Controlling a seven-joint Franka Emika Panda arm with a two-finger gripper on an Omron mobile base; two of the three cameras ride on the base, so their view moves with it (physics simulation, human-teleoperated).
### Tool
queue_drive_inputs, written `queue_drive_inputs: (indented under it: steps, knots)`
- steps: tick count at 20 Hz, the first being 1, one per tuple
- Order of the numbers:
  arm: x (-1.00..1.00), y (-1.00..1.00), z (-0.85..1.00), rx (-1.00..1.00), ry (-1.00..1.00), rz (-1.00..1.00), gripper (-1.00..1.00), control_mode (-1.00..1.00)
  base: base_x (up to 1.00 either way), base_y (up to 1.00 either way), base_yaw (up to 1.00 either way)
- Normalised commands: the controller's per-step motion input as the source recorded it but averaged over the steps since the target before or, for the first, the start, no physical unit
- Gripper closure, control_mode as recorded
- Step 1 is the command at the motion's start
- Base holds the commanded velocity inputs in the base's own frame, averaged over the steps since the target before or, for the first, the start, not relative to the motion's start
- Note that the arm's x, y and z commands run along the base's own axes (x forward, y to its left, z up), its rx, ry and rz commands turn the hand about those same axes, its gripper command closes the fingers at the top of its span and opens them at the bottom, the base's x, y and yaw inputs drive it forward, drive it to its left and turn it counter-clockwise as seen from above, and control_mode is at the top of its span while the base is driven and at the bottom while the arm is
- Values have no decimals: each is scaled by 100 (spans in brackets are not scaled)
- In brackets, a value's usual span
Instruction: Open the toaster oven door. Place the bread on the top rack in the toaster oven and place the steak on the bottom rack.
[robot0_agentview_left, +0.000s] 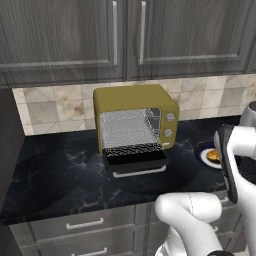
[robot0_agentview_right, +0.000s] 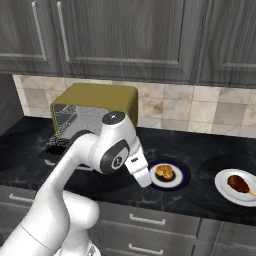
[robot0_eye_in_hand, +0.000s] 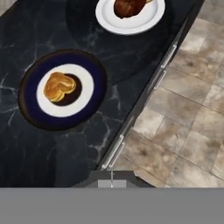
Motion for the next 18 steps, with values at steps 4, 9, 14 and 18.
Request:
queue_drive_inputs:
  steps: [4, 9, 14, 18]
  knots:
    - [24, -54, -16, 0, 11, -24, 100, -100, 0, 0, 0]
    - [21, -54, 0, 0, 4, -17, 100, -100, 0, 0, 0]
    - [23, -55, 0, 0, 0, -13, 100, -100, 0, 0, 0]
    - [13, -52, -3, 0, 0, -10, 100, -100, 0, 0, 0]
